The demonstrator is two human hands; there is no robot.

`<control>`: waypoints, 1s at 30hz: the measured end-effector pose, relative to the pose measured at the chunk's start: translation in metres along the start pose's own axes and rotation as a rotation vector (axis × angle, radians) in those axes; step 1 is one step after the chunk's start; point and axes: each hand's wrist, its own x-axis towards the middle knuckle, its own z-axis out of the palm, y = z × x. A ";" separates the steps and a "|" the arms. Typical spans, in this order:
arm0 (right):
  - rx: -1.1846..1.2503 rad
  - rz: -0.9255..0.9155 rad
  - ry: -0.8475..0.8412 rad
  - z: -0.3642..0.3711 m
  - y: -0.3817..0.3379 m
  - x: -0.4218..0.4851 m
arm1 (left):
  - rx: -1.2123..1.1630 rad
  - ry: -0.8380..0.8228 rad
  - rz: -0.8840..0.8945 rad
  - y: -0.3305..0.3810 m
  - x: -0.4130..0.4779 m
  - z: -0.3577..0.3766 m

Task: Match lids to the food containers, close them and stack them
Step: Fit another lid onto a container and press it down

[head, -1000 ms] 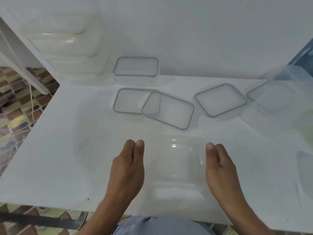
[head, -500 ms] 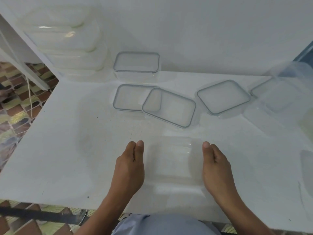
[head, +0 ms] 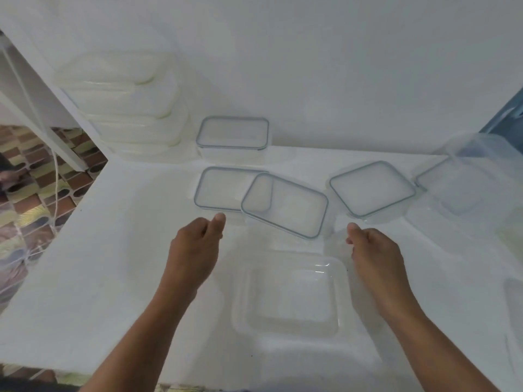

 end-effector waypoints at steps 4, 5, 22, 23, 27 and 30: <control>-0.075 -0.009 -0.055 0.026 -0.016 0.036 | 0.139 0.046 0.127 0.022 0.045 0.017; -0.090 0.001 -0.072 0.031 -0.019 0.041 | 0.188 0.038 0.148 0.025 0.055 0.023; 0.129 0.079 -0.149 0.033 -0.018 0.051 | -0.057 -0.033 -0.043 0.032 0.083 0.048; 0.172 0.093 -0.181 0.032 -0.020 0.049 | -0.176 -0.052 -0.076 0.035 0.081 0.048; 0.319 0.086 -0.240 0.033 -0.031 0.046 | -0.414 -0.110 -0.055 0.048 0.071 0.047; 0.286 0.028 -0.093 0.028 -0.044 0.044 | -0.498 -0.081 -0.012 0.063 0.061 0.038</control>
